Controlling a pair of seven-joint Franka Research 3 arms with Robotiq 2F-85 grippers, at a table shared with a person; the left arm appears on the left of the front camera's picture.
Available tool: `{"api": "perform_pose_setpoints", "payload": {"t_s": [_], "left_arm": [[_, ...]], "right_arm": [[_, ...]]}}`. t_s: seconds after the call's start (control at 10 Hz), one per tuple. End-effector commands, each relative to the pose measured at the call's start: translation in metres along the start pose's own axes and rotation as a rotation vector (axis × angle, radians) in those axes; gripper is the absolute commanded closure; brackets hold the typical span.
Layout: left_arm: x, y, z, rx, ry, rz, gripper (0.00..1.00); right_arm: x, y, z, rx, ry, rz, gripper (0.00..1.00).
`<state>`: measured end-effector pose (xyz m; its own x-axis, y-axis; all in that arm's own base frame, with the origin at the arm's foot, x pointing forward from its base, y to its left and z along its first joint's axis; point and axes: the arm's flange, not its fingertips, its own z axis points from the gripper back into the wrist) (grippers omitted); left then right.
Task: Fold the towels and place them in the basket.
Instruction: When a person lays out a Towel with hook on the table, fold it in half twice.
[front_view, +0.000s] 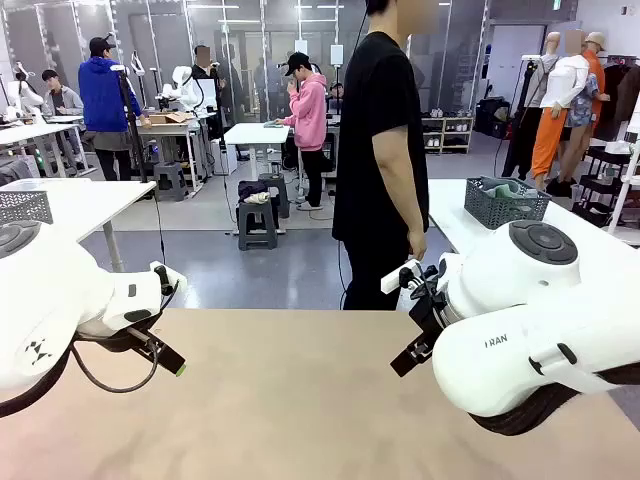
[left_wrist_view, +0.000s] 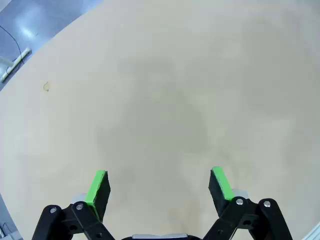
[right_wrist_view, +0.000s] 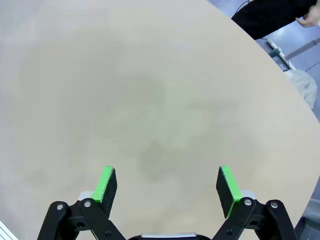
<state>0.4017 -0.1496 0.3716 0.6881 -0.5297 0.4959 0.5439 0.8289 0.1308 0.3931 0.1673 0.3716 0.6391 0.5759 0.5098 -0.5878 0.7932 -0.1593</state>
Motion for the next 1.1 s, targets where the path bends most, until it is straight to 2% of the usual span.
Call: {"api": "perform_pose_setpoints", "payload": {"t_s": [0.0, 1.0], "left_arm": [[0.0001, -0.0002, 0.0, 0.0, 0.0, 0.0, 0.0], [0.0001, -0.0002, 0.0, 0.0, 0.0, 0.0, 0.0]], "right_arm": [[0.0, 0.0, 0.0, 0.0, 0.0, 0.0, 0.0], [0.0, 0.0, 0.0, 0.0, 0.0, 0.0, 0.0]]}}
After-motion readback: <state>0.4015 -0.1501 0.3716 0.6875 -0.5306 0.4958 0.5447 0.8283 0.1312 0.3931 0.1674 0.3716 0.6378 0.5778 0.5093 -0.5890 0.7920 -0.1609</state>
